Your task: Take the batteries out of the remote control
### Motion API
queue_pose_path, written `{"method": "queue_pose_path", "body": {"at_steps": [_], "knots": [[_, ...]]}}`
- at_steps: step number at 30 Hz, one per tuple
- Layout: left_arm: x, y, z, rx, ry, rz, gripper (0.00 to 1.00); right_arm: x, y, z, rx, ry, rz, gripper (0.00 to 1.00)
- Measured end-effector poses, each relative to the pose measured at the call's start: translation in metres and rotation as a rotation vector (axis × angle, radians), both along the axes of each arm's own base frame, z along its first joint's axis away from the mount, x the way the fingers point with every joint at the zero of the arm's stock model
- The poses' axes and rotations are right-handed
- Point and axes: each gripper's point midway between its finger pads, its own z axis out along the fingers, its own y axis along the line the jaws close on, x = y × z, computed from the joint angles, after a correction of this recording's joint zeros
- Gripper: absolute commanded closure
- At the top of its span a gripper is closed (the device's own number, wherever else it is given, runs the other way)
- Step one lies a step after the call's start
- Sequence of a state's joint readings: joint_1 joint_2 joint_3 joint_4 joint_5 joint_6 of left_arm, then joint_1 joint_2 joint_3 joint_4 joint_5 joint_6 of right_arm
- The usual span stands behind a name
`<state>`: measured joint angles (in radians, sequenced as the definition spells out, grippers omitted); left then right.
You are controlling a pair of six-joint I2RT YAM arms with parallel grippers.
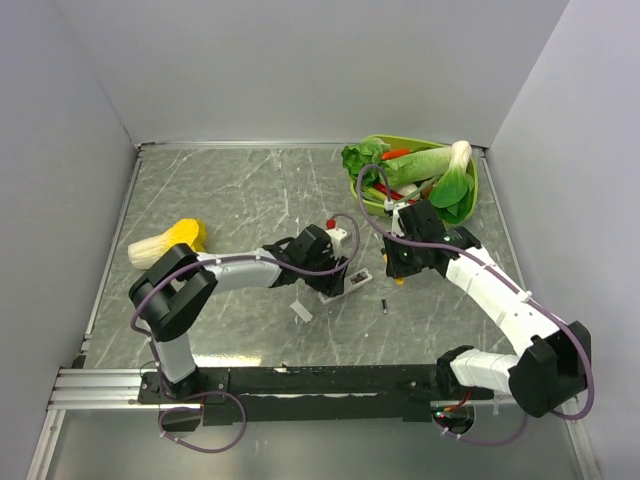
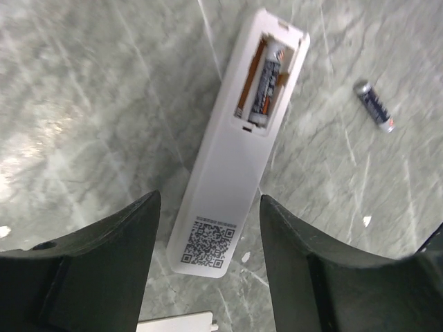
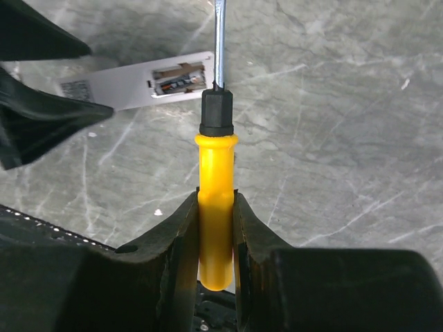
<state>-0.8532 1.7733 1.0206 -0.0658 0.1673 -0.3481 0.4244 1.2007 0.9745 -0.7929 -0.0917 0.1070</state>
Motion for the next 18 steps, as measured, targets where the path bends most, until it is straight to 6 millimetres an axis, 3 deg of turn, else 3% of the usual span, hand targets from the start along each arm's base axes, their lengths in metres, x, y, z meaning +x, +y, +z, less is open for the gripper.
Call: {"method": "queue_pose_path", "body": {"at_steps": [11, 18], "knots": [[-0.006, 0.002, -0.01, 0.047, -0.03, -0.063, 0.34, -0.007, -0.004, -0.013, 0.021, 0.019, -0.008, 1.0], [-0.014, -0.006, -0.013, 0.079, -0.077, -0.093, 0.37, -0.005, -0.005, -0.008, 0.039, 0.0, -0.018, 1.0]]}}
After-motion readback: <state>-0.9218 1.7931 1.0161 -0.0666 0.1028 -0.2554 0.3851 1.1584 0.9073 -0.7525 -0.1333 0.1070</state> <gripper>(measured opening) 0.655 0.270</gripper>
